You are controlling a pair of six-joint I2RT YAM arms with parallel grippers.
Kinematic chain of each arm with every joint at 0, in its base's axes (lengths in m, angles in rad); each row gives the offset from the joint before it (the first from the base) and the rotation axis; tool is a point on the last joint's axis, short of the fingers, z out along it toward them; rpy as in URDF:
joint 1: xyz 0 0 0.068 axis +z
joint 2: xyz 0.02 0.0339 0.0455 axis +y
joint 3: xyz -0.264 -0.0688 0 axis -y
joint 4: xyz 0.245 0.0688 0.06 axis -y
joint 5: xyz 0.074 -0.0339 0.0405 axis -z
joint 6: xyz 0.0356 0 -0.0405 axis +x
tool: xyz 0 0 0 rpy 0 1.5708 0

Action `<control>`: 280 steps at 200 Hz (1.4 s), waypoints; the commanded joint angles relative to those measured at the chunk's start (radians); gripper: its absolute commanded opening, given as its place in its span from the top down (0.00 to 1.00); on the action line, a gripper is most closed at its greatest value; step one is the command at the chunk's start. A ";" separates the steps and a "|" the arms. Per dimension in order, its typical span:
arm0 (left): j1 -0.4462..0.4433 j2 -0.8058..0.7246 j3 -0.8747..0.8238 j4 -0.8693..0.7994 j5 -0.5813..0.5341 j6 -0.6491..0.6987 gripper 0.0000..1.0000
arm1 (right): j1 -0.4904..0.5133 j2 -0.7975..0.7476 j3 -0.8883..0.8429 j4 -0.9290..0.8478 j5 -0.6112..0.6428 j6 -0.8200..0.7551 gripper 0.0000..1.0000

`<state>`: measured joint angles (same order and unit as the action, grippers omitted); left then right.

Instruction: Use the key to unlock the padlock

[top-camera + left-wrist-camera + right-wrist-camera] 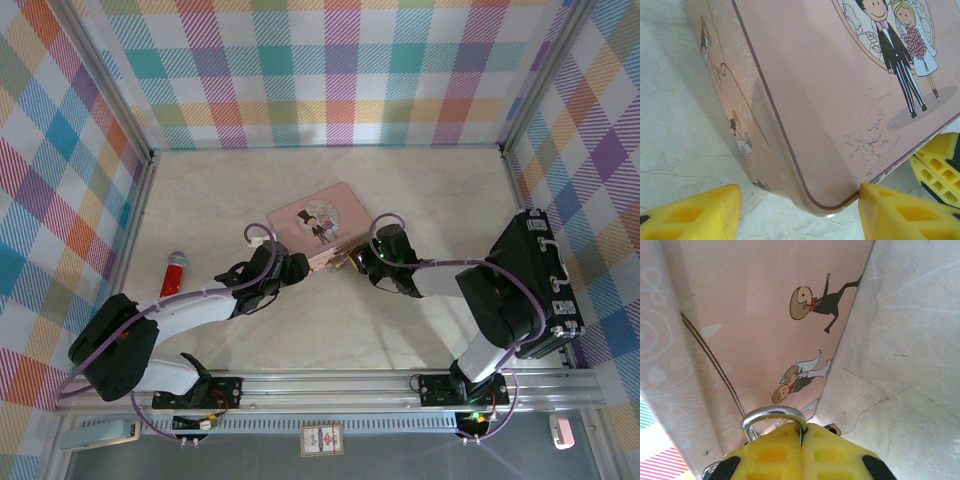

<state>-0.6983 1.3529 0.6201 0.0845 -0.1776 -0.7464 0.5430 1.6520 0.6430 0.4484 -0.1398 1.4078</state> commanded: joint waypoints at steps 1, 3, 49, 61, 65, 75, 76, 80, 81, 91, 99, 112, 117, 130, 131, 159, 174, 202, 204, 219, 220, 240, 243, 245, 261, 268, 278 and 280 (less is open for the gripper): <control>-0.001 0.026 -0.010 -0.119 -0.062 -0.007 0.38 | -0.004 -0.032 -0.002 0.031 0.006 0.027 1.00; -0.001 0.027 -0.008 -0.120 -0.062 -0.006 0.38 | -0.005 -0.033 -0.001 0.030 0.007 0.028 1.00; 0.001 0.034 -0.006 -0.117 -0.062 0.000 0.38 | -0.013 -0.067 0.008 -0.068 0.036 -0.033 1.00; 0.006 0.035 -0.006 -0.116 -0.058 0.004 0.38 | -0.018 -0.097 0.017 -0.133 0.046 -0.083 1.00; 0.008 0.036 -0.006 -0.110 -0.055 0.007 0.37 | -0.020 -0.108 0.023 -0.165 0.049 -0.105 1.00; 0.013 0.040 -0.012 -0.073 -0.028 0.026 0.37 | -0.024 -0.134 0.042 -0.248 0.058 -0.168 1.00; 0.014 0.041 -0.012 -0.069 -0.026 0.028 0.37 | -0.024 -0.138 0.044 -0.258 0.060 -0.175 1.00; 0.017 0.044 -0.014 -0.051 -0.016 0.034 0.37 | -0.026 -0.152 0.050 -0.292 0.065 -0.202 1.00; 0.018 0.044 -0.014 -0.047 -0.013 0.035 0.37 | -0.026 -0.152 0.050 -0.292 0.065 -0.202 1.00; 0.027 0.057 -0.006 -0.031 0.004 0.047 0.37 | -0.029 -0.179 0.059 -0.351 0.074 -0.266 1.00; 0.034 0.070 0.009 -0.034 0.009 0.058 0.37 | -0.031 -0.200 0.056 -0.375 0.074 -0.317 1.00; 0.048 0.093 0.036 -0.043 0.014 0.075 0.37 | -0.032 -0.231 0.058 -0.432 0.068 -0.395 1.00; 0.056 0.101 0.045 -0.044 0.019 0.080 0.37 | -0.032 -0.243 0.062 -0.462 0.070 -0.422 1.00; 0.076 0.124 0.062 -0.037 0.038 0.092 0.37 | -0.032 -0.271 0.061 -0.524 0.075 -0.491 1.00; 0.078 0.126 0.064 -0.036 0.039 0.093 0.37 | -0.031 -0.273 0.061 -0.531 0.076 -0.496 1.00; 0.115 0.187 0.117 -0.041 0.071 0.124 0.37 | -0.032 -0.330 0.041 -0.612 0.084 -0.602 1.00; 0.126 0.225 0.156 -0.055 0.070 0.145 0.37 | -0.031 -0.337 0.047 -0.657 0.060 -0.655 1.00; 0.147 0.297 0.226 -0.066 0.076 0.178 0.38 | -0.016 -0.332 0.060 -0.720 0.051 -0.728 1.00; 0.149 0.301 0.230 -0.065 0.075 0.180 0.38 | -0.014 -0.330 0.062 -0.725 0.053 -0.732 1.00; 0.169 0.336 0.262 -0.066 0.080 0.192 0.37 | 0.006 -0.313 0.084 -0.765 0.067 -0.767 1.00; 0.171 0.339 0.265 -0.066 0.081 0.193 0.37 | 0.008 -0.312 0.085 -0.767 0.068 -0.768 1.00; 0.204 0.375 0.314 -0.063 0.140 0.212 0.36 | 0.045 -0.279 0.121 -0.809 0.088 -0.811 1.00; 0.209 0.378 0.321 -0.060 0.162 0.221 0.36 | 0.052 -0.274 0.125 -0.814 0.091 -0.817 1.00; 0.211 0.379 0.325 -0.058 0.176 0.226 0.36 | 0.054 -0.270 0.129 -0.816 0.093 -0.819 1.00; 0.214 0.369 0.378 -0.092 0.225 0.276 0.36 | 0.090 -0.239 0.152 -0.833 0.107 -0.841 1.00; 0.214 0.355 0.390 -0.117 0.230 0.292 0.36 | 0.103 -0.223 0.164 -0.840 0.109 -0.850 1.00; 0.215 0.325 0.391 -0.142 0.215 0.306 0.35 | 0.120 -0.202 0.181 -0.845 0.111 -0.863 1.00; 0.215 0.316 0.388 -0.145 0.213 0.308 0.35 | 0.123 -0.197 0.183 -0.847 0.111 -0.865 1.00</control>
<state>-0.4934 1.7004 0.9863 0.0647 0.0086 -0.5198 0.6312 1.4120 0.7719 -0.3454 -0.0463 0.6117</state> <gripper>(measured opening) 0.640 0.063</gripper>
